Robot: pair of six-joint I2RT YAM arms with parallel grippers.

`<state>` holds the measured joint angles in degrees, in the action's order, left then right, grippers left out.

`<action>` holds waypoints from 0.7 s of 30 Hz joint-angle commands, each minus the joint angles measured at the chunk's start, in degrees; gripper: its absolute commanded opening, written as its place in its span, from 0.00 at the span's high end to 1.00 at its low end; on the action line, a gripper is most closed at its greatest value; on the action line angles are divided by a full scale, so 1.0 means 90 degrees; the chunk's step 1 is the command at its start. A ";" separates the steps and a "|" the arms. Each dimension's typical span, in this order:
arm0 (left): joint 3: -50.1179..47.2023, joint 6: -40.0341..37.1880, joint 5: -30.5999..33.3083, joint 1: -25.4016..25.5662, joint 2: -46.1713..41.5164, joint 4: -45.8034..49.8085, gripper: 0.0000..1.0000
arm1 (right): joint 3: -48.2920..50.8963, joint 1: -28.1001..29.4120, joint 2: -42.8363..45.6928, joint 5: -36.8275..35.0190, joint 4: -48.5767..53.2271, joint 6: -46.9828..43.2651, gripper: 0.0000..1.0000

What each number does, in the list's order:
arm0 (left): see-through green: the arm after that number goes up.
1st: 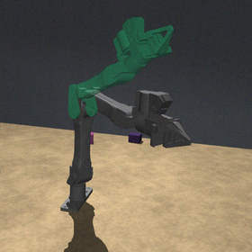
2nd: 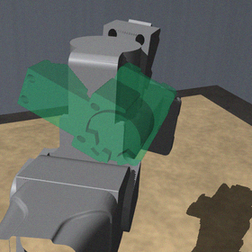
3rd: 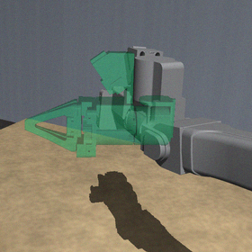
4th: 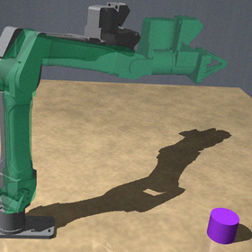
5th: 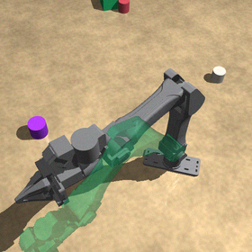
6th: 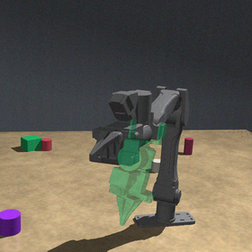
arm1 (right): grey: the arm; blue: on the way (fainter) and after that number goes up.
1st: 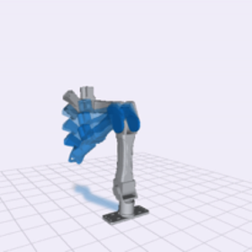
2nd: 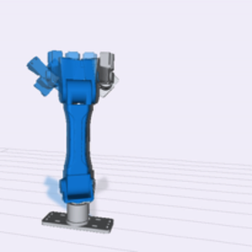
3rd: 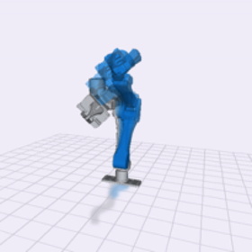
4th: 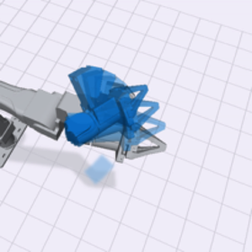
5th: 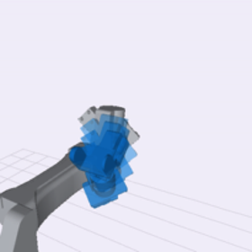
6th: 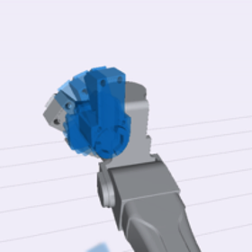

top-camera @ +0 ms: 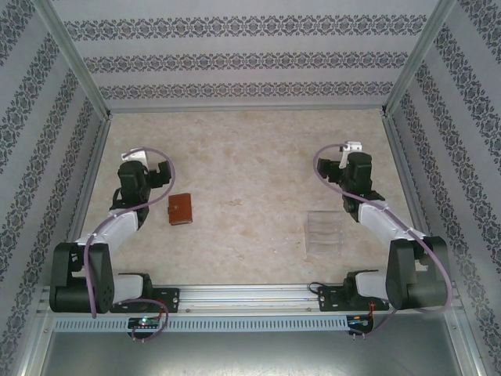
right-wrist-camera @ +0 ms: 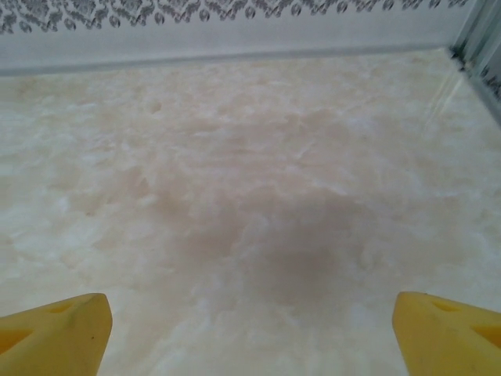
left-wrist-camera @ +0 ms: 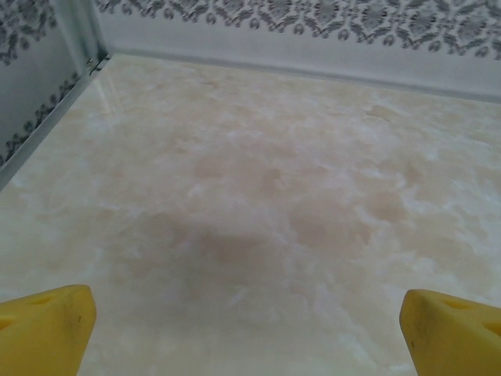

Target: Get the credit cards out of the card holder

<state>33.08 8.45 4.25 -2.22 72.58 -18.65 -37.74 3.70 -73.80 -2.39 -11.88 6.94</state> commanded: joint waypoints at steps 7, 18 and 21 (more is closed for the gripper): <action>0.1954 0.1655 0.0276 0.0069 0.0370 0.4636 0.00 | -0.1666 0.0633 0.0192 0.0498 0.4439 0.1450 0.14; 0.3379 0.1400 -0.1130 0.0071 0.0298 0.7050 0.02 | -0.2570 0.1522 0.0198 0.0494 0.7134 0.1894 0.35; 0.3594 0.1288 -0.1234 0.0069 0.0036 0.7354 0.00 | -0.2569 0.1689 0.0201 0.0588 0.7463 0.2012 0.40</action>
<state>62.83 21.23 -4.36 -2.20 75.85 39.27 -59.61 17.87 -72.88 1.96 47.40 23.05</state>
